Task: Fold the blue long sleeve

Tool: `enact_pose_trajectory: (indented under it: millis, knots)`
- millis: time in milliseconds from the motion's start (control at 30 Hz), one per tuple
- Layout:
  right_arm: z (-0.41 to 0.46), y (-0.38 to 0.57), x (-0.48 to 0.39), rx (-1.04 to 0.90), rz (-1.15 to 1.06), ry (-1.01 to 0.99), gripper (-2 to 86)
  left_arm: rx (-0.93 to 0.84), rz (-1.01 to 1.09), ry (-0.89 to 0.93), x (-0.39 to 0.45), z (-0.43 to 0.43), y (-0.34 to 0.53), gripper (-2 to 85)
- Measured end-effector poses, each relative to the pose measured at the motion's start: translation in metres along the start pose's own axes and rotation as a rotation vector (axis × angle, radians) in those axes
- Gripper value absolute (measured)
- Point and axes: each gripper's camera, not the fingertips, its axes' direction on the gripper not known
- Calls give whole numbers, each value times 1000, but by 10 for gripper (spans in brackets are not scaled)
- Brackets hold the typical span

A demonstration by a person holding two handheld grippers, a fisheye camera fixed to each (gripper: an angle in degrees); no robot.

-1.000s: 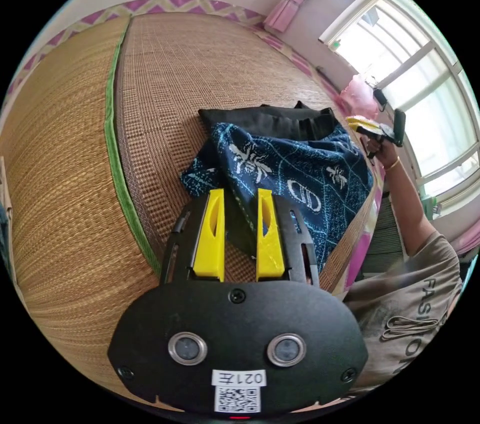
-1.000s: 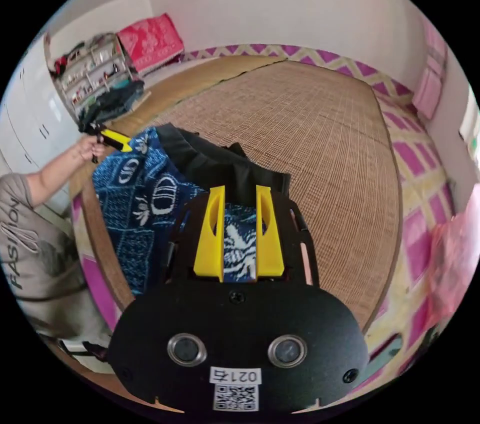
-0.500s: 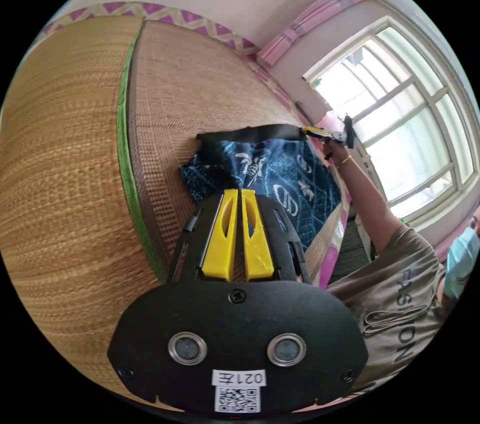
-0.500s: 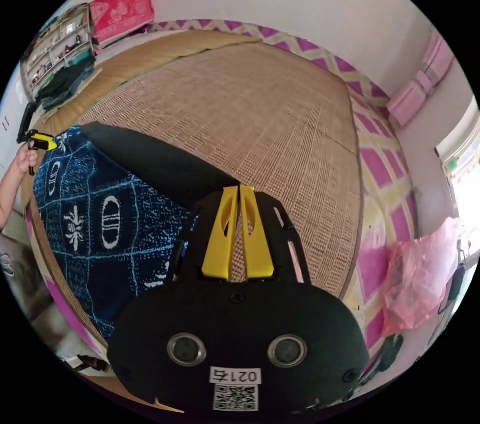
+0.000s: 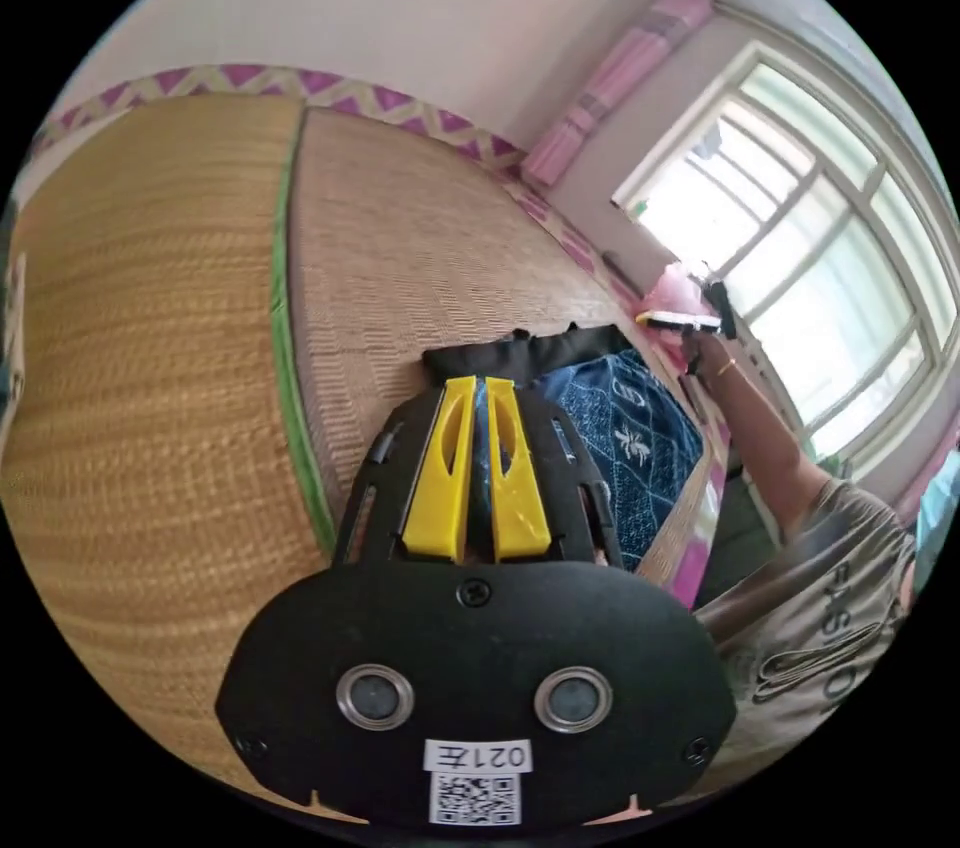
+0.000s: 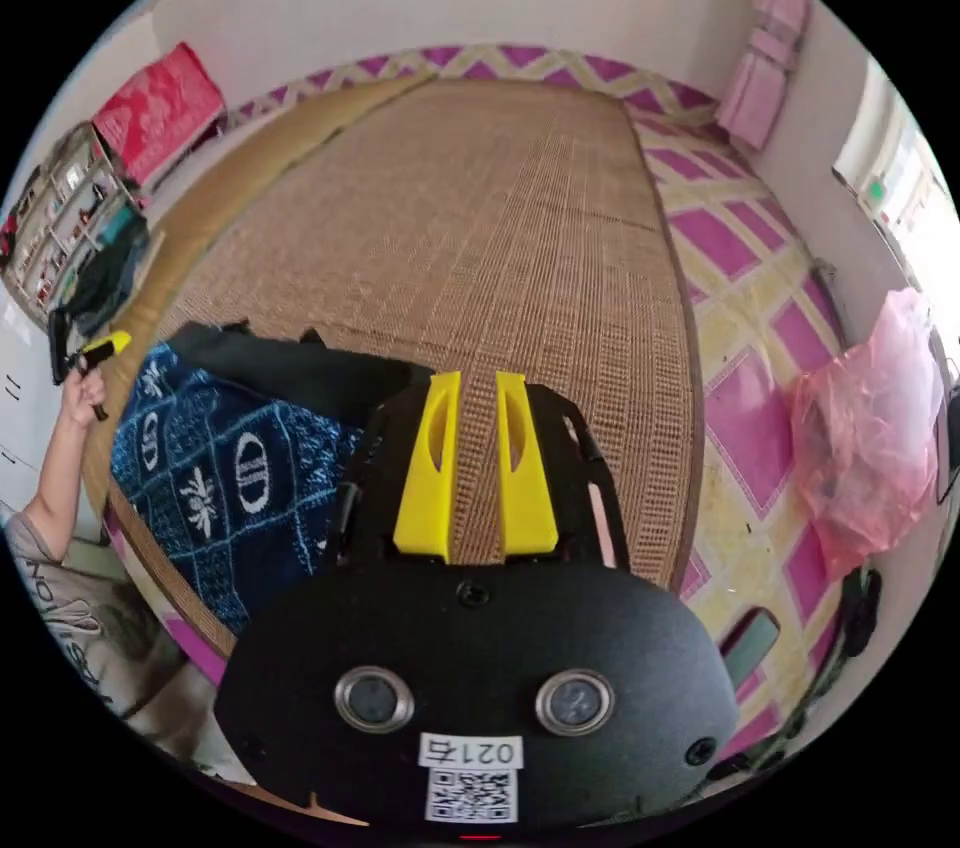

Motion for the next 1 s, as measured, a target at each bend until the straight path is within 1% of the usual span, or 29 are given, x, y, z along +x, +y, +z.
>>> enact_pose_trajectory:
  millis: [33,67,100,133,167,233,267,300,367,433,467,500,533,567,600,633,667,700,733,800,867,900,967,1000]
  knots:
    - [-6,4,-8,19,-30,-27,44,-75,34,-14,17,28,-17,-1]
    - [-12,13,-28,32,-106,-79,25,-144,48,-31,27,57,-30,-5]
    - [-11,23,-51,7,-178,-99,9,-173,40,-54,29,71,-35,-6]
    - [-10,29,-62,-11,-203,-88,1,-214,7,-120,26,93,-44,-8]
    - [-5,42,-81,-36,-240,-29,-3,-237,-4,-148,20,107,-51,-8]
    - [12,65,-100,-120,-304,128,-7,-196,-15,-129,12,104,-59,-9]
    - [33,82,-103,-203,-336,241,-9,-194,-37,-115,8,102,-64,-9]
    - [49,101,-102,-246,-387,286,-9,-195,-49,-106,7,101,-67,-9]
    - [36,124,-97,-131,-408,310,-9,-185,-82,-87,9,94,-71,-9]
    - [18,129,-84,-131,-341,331,-9,-158,-86,-99,15,81,-69,-9]
    - [-4,133,-70,-99,-243,336,-8,-131,-93,-112,20,66,-66,-9]
    - [-35,145,-55,-4,-157,285,-6,-113,-97,-115,23,57,-64,-9]
    - [-50,154,-46,41,-113,243,-5,-77,-93,-104,31,35,-57,-9]
    - [-73,171,-27,75,-23,149,0,-53,-68,-52,45,14,-49,-8]
    - [-86,189,-8,60,34,28,7,-48,-53,-20,54,5,-44,-8]
    - [-90,199,1,50,52,-45,16,-56,-18,32,77,-11,-30,-6]
    - [-97,222,18,32,101,-175,34,-90,23,59,104,-23,-13,-3]
    - [-102,247,34,29,147,-295,61,-102,43,64,118,-29,-2,-1]
    - [-104,259,42,24,173,-352,75,-113,61,53,143,-42,21,8]
    - [-107,309,72,32,283,-550,103,-139,79,28,173,-60,55,46]
    - [-99,342,85,21,351,-649,107,-176,11,36,191,-72,94,130]
    - [-93,359,85,-5,360,-660,107,-193,-1,41,194,-71,101,148]
    - [-82,376,79,-52,355,-633,95,-248,-9,10,208,-57,123,146]
    - [-78,385,73,-52,341,-637,68,-254,-14,-8,211,-53,126,141]
